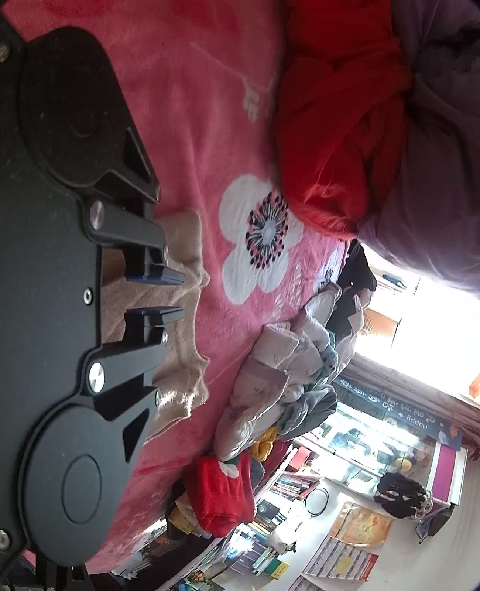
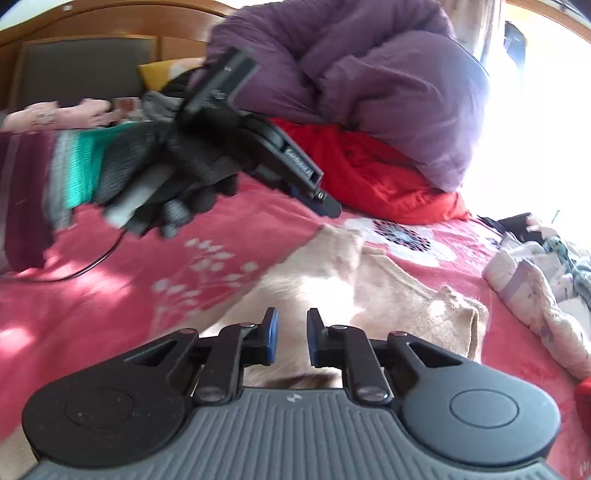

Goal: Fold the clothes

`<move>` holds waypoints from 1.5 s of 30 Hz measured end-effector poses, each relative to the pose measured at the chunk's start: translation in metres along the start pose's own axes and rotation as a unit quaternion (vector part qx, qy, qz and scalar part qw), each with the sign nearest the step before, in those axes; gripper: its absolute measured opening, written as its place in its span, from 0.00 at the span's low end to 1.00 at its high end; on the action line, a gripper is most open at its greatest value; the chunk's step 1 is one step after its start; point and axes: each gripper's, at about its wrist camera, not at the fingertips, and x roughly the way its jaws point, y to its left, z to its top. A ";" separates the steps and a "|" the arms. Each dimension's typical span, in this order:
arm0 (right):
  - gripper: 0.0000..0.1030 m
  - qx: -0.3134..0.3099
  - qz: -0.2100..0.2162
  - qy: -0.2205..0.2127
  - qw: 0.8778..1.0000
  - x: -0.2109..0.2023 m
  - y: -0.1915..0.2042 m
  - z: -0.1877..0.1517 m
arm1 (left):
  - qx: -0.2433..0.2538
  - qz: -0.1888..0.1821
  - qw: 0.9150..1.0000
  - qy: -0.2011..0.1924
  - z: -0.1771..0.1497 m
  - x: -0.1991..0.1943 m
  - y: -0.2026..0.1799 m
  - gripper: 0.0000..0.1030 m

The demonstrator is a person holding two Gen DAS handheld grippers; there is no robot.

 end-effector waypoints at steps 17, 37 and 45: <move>0.21 0.026 0.018 0.060 0.998 0.036 0.003 -0.013 | 0.136 -0.004 0.986 0.096 -0.029 0.027 -0.054 0.55; 0.38 0.323 -0.001 0.052 0.945 -0.140 -0.059 -0.145 | 0.092 0.132 0.986 0.049 -0.126 -0.099 -0.138 0.47; 0.56 0.497 0.061 0.060 0.864 -0.130 -0.061 -0.182 | -0.198 0.101 0.973 0.062 -0.192 -0.172 -0.114 0.54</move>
